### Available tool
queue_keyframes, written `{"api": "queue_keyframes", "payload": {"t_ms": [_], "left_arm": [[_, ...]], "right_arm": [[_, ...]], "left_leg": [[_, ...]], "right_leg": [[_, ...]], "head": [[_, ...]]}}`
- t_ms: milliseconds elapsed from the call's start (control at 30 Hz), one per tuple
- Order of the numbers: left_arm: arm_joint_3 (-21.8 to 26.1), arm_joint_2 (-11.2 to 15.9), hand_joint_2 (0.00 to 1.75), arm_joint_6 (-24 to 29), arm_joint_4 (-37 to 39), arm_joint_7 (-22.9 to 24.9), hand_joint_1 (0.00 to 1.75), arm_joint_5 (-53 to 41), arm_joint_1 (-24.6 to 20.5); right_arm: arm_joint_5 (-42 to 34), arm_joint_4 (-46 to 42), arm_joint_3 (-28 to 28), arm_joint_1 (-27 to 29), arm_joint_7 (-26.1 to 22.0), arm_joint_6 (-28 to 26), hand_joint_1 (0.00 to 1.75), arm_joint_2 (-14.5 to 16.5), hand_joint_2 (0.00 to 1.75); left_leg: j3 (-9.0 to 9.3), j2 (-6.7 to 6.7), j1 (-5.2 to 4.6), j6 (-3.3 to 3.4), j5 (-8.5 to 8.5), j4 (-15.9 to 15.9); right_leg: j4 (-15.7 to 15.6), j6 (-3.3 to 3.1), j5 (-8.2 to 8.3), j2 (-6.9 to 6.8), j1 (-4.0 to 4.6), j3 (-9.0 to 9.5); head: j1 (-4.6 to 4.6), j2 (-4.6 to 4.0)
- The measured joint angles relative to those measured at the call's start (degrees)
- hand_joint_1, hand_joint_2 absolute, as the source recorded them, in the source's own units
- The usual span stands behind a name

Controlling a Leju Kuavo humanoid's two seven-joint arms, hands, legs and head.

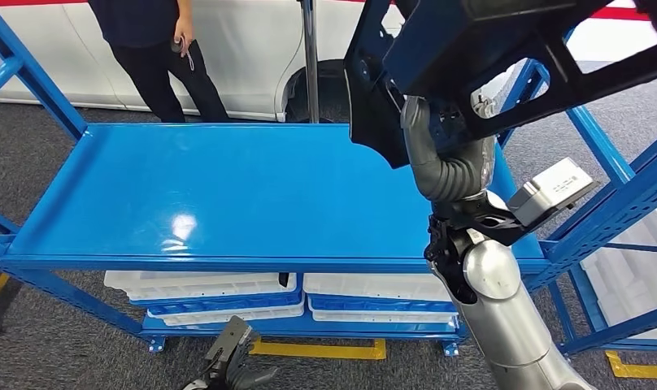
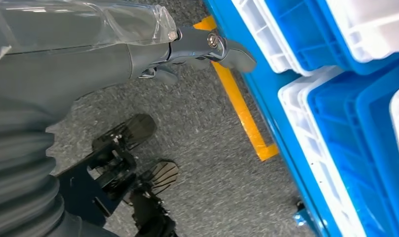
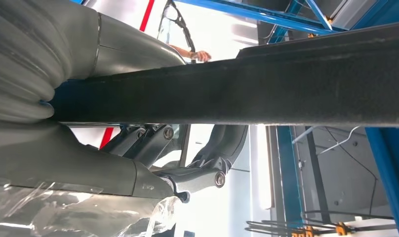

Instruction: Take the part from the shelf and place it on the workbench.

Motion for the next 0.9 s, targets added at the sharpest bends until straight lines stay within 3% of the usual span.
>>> {"api": "queue_keyframes", "payload": {"t_ms": [200,267,300,367,433,467,567,633,733,800,900], "left_arm": [[-0.9,0.0,1.75,2.0,0.0,2.3,0.0,-1.7,0.4],[-1.3,0.1,1.75,2.4,0.0,3.1,0.0,-2.0,0.7],[-1.5,0.1,1.75,2.5,0.0,3.5,0.0,-2.1,0.8],[-1.7,0.3,1.75,2.5,0.0,4.4,0.0,-2.3,1.4],[-1.8,0.4,1.75,2.5,0.1,5.1,0.0,-2.6,2.1],[-1.9,0.5,1.75,2.4,0.2,5.3,0.0,-2.7,2.3],[-2.4,0.7,1.75,1.7,0.3,6.2,0.0,-3.5,2.6],[-2.9,0.9,1.75,1.0,0.3,6.6,0.0,-4.2,2.7],[-3.4,1.0,1.75,0.6,0.4,6.9,0.0,-4.8,3.0],[-3.8,1.0,1.75,0.5,0.4,7.0,0.0,-4.9,3.2],[-4.5,1.0,1.75,0.5,0.4,7.1,0.0,-5.2,3.2]], "right_arm": [[-1.1,-0.5,0.0,2.7,-0.5,0.0,1.75,0.4,1.75],[-1.9,-0.7,-0.1,4.4,-1.1,-0.1,1.75,0.6,1.75],[-2.3,-0.8,-0.1,5.1,-1.4,-0.1,1.75,0.6,1.75],[-2.8,-0.8,-0.2,6.8,-1.9,-0.1,1.75,0.6,1.75],[-3.4,-0.8,-0.2,8.6,-2.2,-0.1,1.75,0.6,1.75],[-3.6,-0.8,-0.2,9.2,-2.3,0.0,1.75,0.6,1.75],[-4.4,-0.6,-0.1,10.3,-2.8,0.4,1.75,0.8,1.75],[-4.6,-0.4,-0.1,10.8,-3.0,0.7,1.75,1.1,1.75],[-4.6,0.2,-0.1,11.4,-3.2,1.0,1.75,1.7,1.75],[-4.7,0.5,-0.1,11.6,-3.4,1.3,1.75,2.1,1.75],[-4.9,1.0,-0.1,11.9,-3.6,1.6,1.75,2.6,1.75]], "left_leg": [[0.13,0.0,-0.36,0.93,0.05,-0.1],[0.49,0.04,-0.04,1.51,0.66,-1.0],[0.63,0.08,0.16,1.74,0.92,-1.4],[0.61,0.12,0.19,1.86,1.06,-1.5],[0.54,0.12,0.29,1.76,1.11,-1.5],[0.49,0.1,0.43,1.63,1.16,-1.5],[0.06,-0.12,0.92,0.57,1.24,-0.9],[-0.37,-0.3,0.79,-0.39,1.42,-0.5],[-1.12,-0.33,0.99,-1.53,1.63,-0.2],[-2.52,-0.13,1.16,-1.83,-1.29,2.8],[-6.27,-0.01,0.86,-1.79,-8.81,14.7]], "right_leg": [[-0.2,0.9,0.01,-0.02,-0.51,0.13],[1.3,1.2,-1.39,-0.17,-0.48,-0.45],[3.4,1.28,-2.95,-0.25,-0.44,-1.33],[11.3,1.48,-7.07,-0.32,-0.51,-4.68],[16.9,1.8,-8.61,-0.36,-0.75,-7.06],[16.2,1.99,-7.57,-0.42,-0.94,-6.65],[5.0,2.73,-2.21,-0.4,-1.55,-0.8],[1.4,2.26,-1.06,0.06,-1.56,0.83],[1.8,0.6,-0.75,0.21,-1.4,-0.36],[1.8,-0.53,0.0,0.02,-1.32,-1.29],[1.8,-1.51,1.21,-0.29,-0.81,-2.88]], "head": [[0.0,0.0],[0.06,0.0],[0.1,0.0],[0.19,0.0],[0.19,0.0],[0.19,0.0],[0.23,0.01],[0.25,0.01],[0.16,0.0],[0.11,0.0],[0.03,0.0]]}}
